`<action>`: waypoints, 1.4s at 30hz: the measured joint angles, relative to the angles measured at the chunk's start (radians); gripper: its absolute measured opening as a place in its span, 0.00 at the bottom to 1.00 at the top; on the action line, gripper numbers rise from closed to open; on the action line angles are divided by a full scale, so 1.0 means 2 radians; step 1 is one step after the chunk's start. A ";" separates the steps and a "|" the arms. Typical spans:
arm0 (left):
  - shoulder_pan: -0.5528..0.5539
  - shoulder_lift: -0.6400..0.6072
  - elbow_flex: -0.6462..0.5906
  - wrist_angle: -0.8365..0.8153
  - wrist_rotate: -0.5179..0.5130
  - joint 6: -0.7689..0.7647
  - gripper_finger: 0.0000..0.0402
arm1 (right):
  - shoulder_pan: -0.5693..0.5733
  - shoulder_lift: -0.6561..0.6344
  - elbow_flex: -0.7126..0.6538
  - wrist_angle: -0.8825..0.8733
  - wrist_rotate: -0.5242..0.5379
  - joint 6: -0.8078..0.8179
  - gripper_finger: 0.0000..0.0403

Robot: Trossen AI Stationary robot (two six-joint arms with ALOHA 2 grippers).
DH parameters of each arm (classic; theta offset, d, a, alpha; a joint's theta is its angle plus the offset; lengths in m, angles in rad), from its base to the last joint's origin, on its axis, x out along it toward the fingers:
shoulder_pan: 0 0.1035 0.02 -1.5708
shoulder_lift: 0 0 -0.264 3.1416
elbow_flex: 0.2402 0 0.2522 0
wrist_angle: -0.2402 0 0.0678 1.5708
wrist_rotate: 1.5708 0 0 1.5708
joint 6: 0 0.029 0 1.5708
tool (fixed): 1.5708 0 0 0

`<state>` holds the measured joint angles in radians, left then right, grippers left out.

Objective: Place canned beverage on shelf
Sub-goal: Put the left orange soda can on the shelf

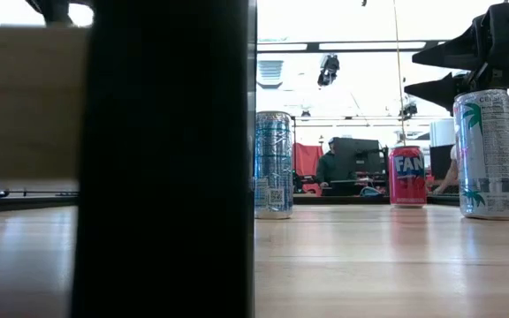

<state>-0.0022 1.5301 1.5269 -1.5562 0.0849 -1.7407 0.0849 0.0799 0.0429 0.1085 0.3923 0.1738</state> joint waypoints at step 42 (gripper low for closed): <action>0.376 0.143 0.050 0.023 -0.037 0.278 0.99 | 0.000 0.000 0.000 0.000 0.000 0.000 0.95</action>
<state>0.7492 1.8153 1.6269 -1.5106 0.0106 -1.1855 0.0849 0.0800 0.0429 0.1089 0.3923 0.1738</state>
